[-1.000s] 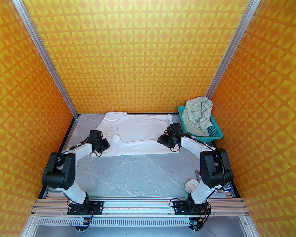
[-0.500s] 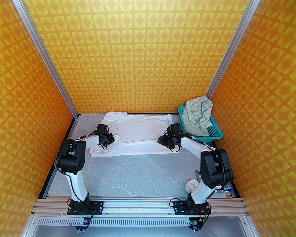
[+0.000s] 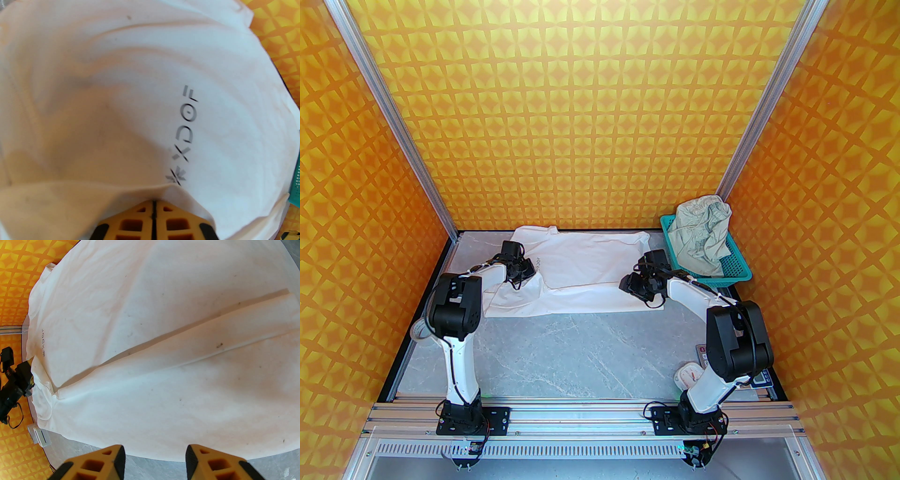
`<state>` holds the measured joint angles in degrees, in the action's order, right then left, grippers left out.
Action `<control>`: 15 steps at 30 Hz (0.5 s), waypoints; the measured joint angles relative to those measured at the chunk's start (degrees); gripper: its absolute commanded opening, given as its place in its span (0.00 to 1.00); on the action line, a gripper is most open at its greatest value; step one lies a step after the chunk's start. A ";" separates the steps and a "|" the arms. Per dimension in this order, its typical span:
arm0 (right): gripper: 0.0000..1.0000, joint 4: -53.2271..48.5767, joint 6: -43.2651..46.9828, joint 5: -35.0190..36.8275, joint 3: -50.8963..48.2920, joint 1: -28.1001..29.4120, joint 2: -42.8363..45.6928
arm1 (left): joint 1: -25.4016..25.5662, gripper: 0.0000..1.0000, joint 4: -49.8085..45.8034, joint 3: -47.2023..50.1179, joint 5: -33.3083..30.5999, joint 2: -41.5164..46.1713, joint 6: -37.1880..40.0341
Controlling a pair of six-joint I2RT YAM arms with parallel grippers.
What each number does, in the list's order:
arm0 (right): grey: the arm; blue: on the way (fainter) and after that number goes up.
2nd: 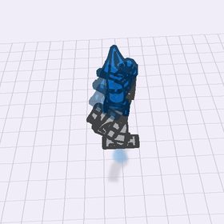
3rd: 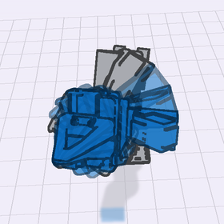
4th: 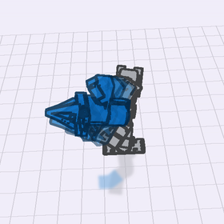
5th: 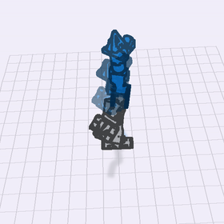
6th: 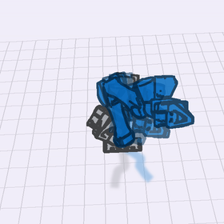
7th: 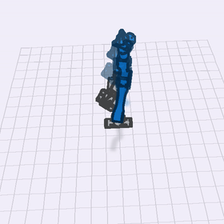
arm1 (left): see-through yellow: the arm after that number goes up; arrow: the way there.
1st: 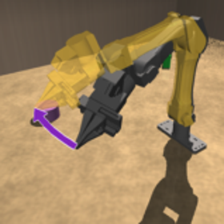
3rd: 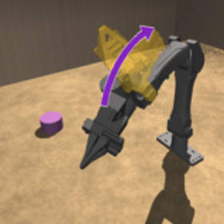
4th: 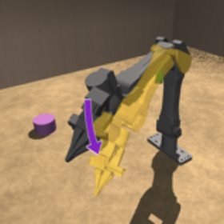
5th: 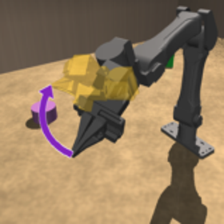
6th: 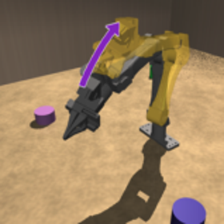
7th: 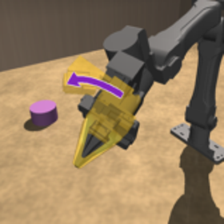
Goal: Fold and stack the mixed laundry pile
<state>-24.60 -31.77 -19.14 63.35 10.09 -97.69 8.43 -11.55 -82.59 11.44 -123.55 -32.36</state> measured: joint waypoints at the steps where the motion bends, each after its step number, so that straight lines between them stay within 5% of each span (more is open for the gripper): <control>1: 0.48 0.02 0.07 -0.07 0.00 0.00 0.00 | 0.20 0.08 0.17 -0.66 -0.17 -0.33 0.26; 9: 0.52 2.67 3.82 -4.11 -0.04 1.64 0.20 | 2.21 0.18 -0.24 -8.94 -0.15 -2.47 4.66; 15: 0.54 4.94 10.86 -5.90 1.51 10.19 -0.61 | 2.54 0.21 -2.05 -7.89 -0.20 4.59 7.87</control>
<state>-19.66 -20.91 -25.04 64.86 20.27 -98.30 10.96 -13.61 -90.48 11.25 -118.96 -24.49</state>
